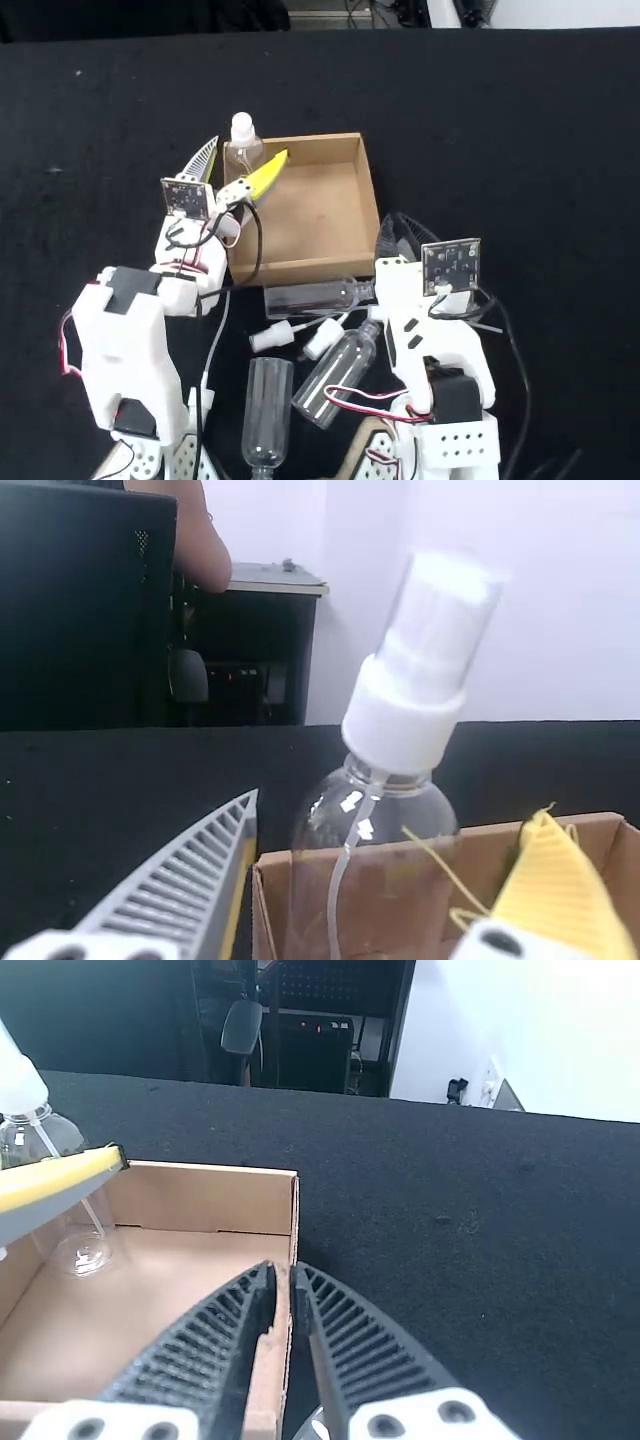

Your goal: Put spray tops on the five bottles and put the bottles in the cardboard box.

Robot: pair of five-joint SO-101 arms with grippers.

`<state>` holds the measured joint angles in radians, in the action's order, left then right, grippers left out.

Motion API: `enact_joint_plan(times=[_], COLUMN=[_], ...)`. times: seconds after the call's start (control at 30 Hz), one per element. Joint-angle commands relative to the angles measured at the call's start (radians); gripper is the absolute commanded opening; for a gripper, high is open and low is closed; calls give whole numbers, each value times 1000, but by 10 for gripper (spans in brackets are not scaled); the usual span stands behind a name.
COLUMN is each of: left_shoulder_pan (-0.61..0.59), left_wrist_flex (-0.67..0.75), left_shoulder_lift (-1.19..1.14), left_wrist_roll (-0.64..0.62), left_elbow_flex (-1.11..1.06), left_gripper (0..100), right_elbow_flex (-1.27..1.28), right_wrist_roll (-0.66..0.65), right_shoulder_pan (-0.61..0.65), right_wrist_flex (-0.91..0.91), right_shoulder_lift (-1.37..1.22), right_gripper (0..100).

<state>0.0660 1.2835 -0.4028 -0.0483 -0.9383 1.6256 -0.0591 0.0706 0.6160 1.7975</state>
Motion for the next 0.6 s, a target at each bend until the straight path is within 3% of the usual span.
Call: enact_joint_plan(times=[0.0,0.23,0.57], left_shoulder_pan=[-13,-19,-22], left_wrist_flex=[23,-140,-557], left_shoulder_lift=[172,422,841], left_wrist_roll=[-2,-2,-2], left_elbow_flex=[-74,-257,-406], left_gripper=[336,337,336], right_elbow_flex=[-2,-2,2], right_wrist_roll=[-9,-9,-9], right_shoulder_pan=[-11,-11,-8], right_wrist_flex=[-32,-32,-34], right_shoulder_lift=[96,96,96], right_gripper=[15,15,15])
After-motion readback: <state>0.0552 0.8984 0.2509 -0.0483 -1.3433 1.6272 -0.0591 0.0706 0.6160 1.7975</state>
